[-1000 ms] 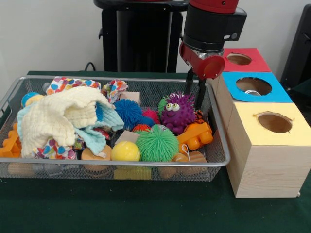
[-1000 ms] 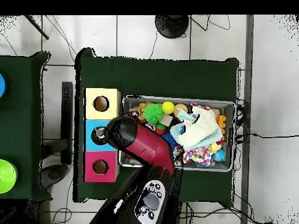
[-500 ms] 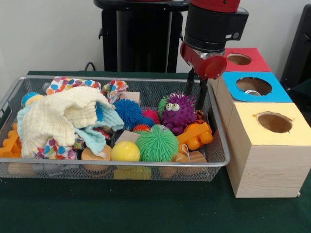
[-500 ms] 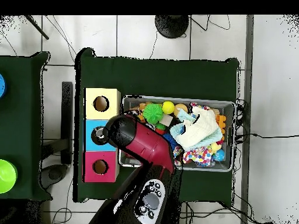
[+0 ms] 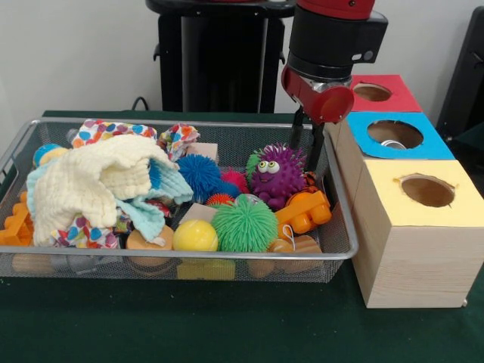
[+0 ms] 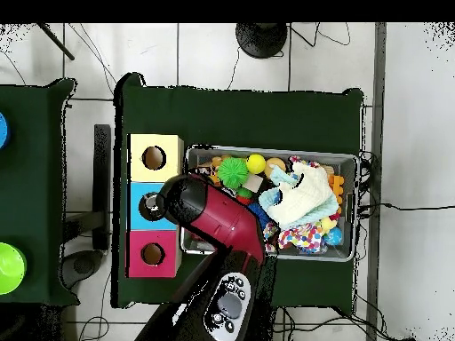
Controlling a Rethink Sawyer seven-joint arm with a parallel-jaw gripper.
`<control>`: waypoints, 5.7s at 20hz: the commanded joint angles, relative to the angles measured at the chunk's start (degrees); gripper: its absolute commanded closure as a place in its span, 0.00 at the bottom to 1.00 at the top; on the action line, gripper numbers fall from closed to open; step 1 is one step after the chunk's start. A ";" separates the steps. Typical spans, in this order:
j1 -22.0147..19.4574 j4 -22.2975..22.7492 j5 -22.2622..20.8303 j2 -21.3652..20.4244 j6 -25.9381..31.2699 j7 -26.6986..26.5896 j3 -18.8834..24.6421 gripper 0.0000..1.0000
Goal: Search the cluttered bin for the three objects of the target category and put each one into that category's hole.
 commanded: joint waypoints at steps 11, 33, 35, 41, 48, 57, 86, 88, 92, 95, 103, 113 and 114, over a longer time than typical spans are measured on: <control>-0.19 -3.81 -3.32 2.66 6.92 6.25 4.07 0.00; 0.81 -2.26 -2.37 2.33 4.83 7.46 4.17 0.00; 0.88 -2.27 -2.34 2.28 4.99 7.57 4.11 0.00; 0.42 -1.92 -2.12 2.22 4.39 7.09 4.82 0.00; 1.03 -1.30 -1.91 2.23 3.85 7.89 4.44 0.00; 0.31 -2.63 -2.04 1.76 7.58 7.57 4.62 0.00; 2.22 7.59 -4.07 -6.49 6.08 5.23 1.08 0.00; 3.15 10.52 -5.39 -9.14 7.74 4.90 -1.01 0.00; 3.63 12.90 -8.11 -11.56 9.66 4.63 -3.49 0.00; 3.29 14.03 -8.11 -12.58 10.49 5.75 -2.95 0.00; 5.40 13.16 -8.25 -9.92 8.18 10.27 -3.34 0.00; 5.89 11.22 -9.08 -6.23 7.90 10.40 -5.15 0.00; 5.90 11.22 -8.94 -6.11 7.75 10.40 -5.09 0.00</control>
